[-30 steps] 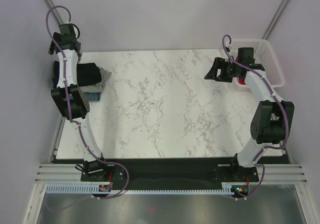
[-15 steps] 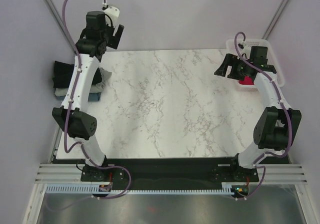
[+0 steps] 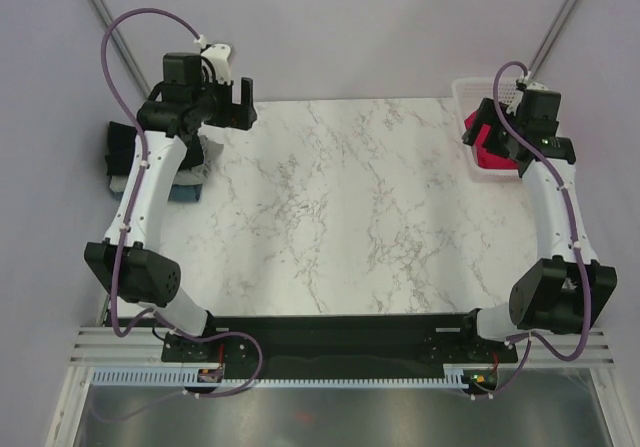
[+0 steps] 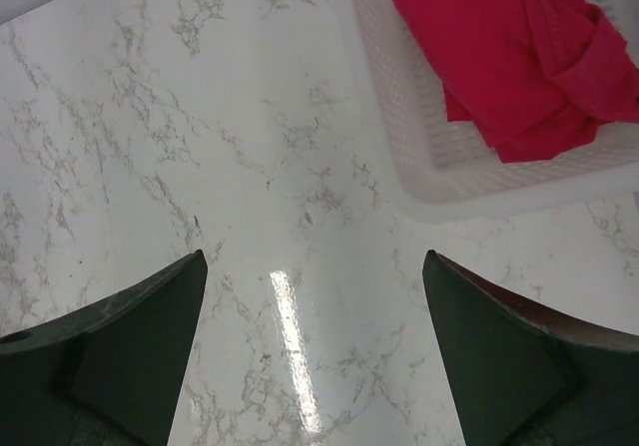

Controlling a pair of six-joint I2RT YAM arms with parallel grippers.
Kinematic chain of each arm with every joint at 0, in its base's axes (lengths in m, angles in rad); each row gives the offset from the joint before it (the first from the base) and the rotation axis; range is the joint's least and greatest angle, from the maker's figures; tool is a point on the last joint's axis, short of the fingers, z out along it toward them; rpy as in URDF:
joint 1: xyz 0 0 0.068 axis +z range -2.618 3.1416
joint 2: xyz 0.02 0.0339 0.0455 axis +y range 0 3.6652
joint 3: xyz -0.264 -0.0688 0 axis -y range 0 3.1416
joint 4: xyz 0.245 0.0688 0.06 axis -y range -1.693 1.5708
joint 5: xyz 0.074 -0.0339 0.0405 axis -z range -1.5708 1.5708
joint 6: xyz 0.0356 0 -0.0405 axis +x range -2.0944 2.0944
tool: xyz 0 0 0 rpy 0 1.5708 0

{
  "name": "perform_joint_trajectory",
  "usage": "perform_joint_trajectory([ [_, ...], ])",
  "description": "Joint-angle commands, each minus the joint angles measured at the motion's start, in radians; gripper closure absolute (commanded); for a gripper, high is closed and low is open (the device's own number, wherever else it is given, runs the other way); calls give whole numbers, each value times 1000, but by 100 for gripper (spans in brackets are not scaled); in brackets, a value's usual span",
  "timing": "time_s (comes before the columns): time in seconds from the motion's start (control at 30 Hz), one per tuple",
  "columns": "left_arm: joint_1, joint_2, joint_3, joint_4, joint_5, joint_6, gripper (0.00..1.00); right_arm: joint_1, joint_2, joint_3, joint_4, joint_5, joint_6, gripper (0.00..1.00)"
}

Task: Fold and stack the t-shirts
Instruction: Neatly place the folded tshirt to the corner

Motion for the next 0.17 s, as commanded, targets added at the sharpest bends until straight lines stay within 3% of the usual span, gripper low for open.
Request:
perform_joint_trajectory([
  [0.0, 0, -32, 3, -3, 52, -55, 0, 0, -61, 31, -50, 76, 3, 2],
  [0.13, 0, -59, 3, -3, 92, -96, 0, 0, -94, 18, -61, 94, -12, 2],
])
